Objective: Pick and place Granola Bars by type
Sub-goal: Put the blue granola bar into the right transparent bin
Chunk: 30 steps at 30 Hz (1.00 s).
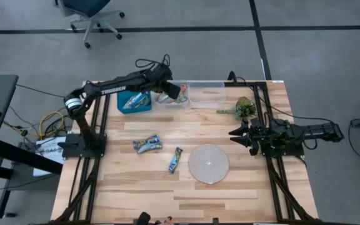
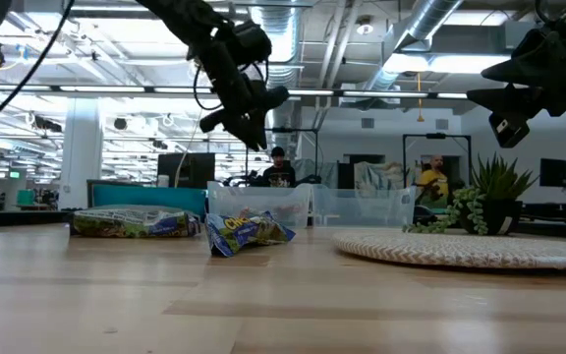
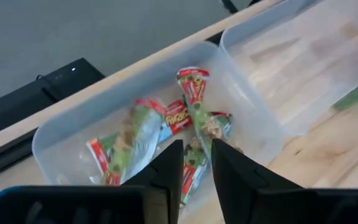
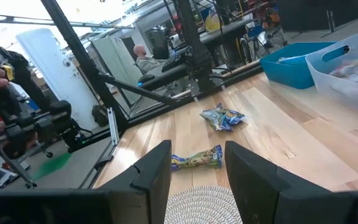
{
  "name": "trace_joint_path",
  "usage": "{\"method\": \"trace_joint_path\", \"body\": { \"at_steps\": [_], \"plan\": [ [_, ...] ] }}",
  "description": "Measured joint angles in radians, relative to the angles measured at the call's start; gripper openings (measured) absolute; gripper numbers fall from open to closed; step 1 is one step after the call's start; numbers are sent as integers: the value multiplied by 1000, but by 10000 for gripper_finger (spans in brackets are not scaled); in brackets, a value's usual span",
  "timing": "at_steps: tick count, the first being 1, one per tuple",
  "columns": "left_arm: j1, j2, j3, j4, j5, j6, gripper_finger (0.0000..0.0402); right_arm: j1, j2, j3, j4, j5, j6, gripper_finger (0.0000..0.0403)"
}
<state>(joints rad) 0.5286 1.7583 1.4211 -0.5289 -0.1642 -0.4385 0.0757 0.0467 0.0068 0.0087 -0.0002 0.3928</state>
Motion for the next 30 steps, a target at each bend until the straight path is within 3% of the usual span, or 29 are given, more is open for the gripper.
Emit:
{"method": "trace_joint_path", "body": {
  "at_steps": [5, 14, 30],
  "plan": [
    [2, 9, 5, -18, 13, 8, 88, 0, 0, 0, 0, 0, 0, 144],
    [-25, -6, 5, -43, 132, 16, 89, 0, 0, 0, 0, 0, 0, 143],
    [-170, -145, -20, -290, 98, 68, 88, 0, 0, 0, 0, 0, 0, 144]
  ]
}}
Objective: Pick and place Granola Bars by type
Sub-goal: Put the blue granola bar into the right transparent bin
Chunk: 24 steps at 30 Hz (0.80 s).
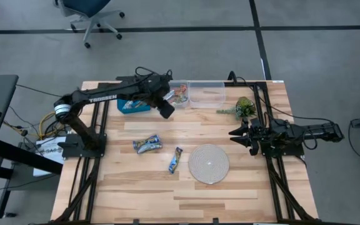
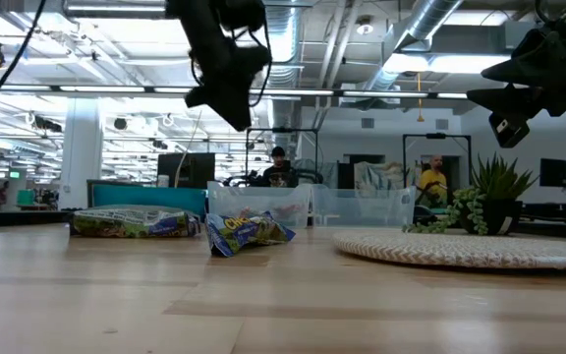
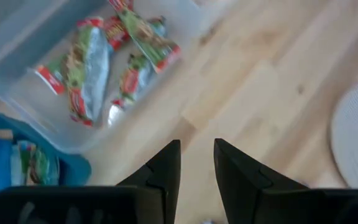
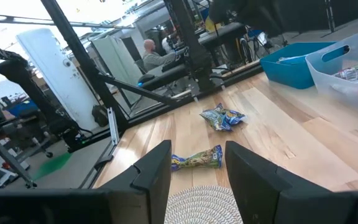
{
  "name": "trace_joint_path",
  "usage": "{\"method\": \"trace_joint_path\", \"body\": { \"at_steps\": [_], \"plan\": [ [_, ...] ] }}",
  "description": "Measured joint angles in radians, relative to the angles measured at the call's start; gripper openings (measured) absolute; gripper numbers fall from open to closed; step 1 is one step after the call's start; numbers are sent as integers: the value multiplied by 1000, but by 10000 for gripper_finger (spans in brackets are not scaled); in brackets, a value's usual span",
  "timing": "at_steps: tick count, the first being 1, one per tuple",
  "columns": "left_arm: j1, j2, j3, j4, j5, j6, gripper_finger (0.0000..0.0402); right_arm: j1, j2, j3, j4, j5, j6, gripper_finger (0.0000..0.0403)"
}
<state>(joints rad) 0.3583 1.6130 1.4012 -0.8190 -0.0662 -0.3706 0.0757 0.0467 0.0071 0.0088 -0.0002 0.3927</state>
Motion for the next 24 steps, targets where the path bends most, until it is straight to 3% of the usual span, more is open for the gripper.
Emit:
{"method": "trace_joint_path", "body": {
  "at_steps": [5, 14, 24],
  "plan": [
    [-66, -98, -78, -8, 24, -5, 88, 0, 0, 0, 0, 0, 0, 141],
    [-170, -252, -299, -26, 161, -45, 88, 0, 0, 0, 0, 0, 0, 143],
    [-232, -311, -495, -29, 162, -154, 88, 0, 0, 0, 0, 0, 0, 144]
  ]
}}
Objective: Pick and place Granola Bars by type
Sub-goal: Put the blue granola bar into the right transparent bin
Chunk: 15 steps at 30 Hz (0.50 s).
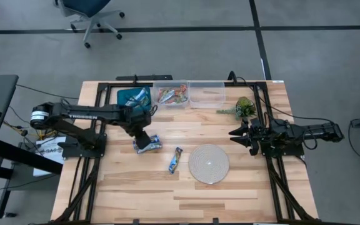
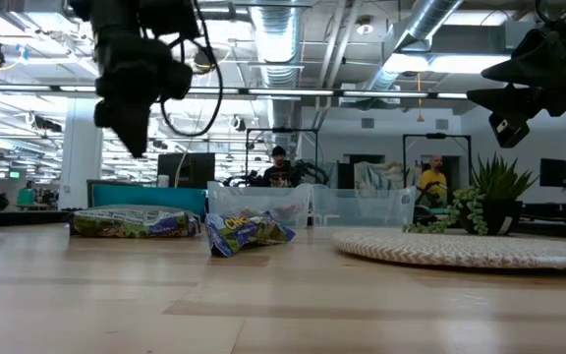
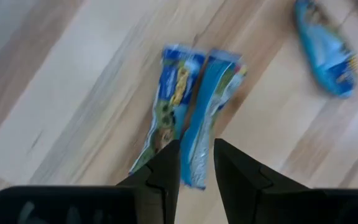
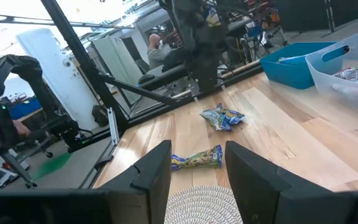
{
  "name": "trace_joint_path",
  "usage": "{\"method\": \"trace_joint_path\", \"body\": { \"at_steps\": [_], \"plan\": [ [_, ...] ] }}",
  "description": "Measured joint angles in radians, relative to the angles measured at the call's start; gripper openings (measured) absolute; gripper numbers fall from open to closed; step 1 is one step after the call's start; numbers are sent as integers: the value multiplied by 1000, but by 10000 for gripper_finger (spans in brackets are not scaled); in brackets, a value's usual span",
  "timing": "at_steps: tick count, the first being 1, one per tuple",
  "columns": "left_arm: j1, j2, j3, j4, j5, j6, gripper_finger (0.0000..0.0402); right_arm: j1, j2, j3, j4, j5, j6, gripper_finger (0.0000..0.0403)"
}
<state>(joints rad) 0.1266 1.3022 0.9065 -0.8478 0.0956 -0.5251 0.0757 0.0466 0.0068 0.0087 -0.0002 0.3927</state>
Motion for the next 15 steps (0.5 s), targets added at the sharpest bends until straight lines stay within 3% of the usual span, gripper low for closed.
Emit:
{"method": "trace_joint_path", "body": {
  "at_steps": [5, 15],
  "plan": [
    [-12, 0, -57, 14, -2, 22, 108, 0, 0, 0, 0, 0, 0, 142],
    [-16, 1, -150, 157, -31, 91, 190, 0, 0, 0, 0, 0, 0, 143]
  ]
}}
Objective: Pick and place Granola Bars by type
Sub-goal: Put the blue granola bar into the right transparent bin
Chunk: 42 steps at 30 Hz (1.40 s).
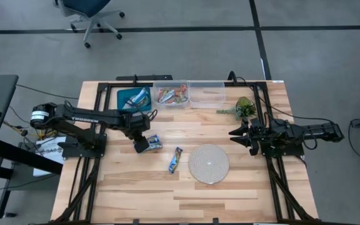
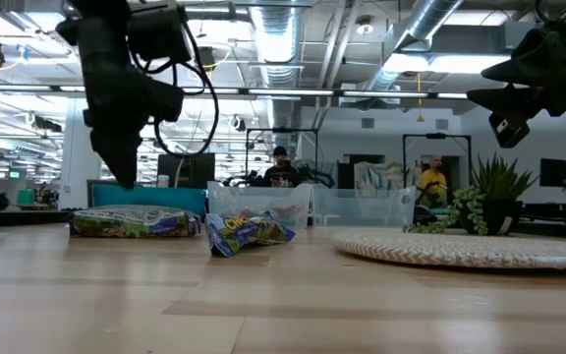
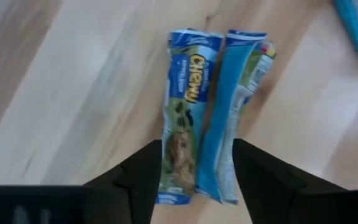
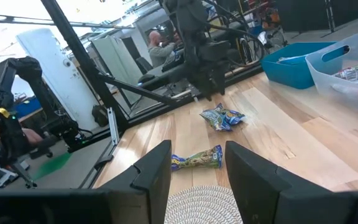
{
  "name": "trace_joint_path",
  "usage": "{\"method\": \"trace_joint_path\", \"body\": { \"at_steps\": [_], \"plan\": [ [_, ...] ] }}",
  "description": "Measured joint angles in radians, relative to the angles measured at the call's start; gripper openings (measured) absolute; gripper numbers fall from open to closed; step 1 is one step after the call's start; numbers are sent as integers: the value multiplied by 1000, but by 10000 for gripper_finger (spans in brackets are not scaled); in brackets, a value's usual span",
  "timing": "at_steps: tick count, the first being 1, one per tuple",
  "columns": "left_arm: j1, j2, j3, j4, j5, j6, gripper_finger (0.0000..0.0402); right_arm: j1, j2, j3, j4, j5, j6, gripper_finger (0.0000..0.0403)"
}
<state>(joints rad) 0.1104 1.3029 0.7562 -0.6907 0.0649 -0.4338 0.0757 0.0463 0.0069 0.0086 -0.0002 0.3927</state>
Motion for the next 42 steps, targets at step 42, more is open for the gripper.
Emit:
{"method": "trace_joint_path", "body": {
  "at_steps": [42],
  "plan": [
    [-31, 240, -17, 154, -43, 45, 69, 0, 0, 0, 0, 0, 0, 141]
  ]
}}
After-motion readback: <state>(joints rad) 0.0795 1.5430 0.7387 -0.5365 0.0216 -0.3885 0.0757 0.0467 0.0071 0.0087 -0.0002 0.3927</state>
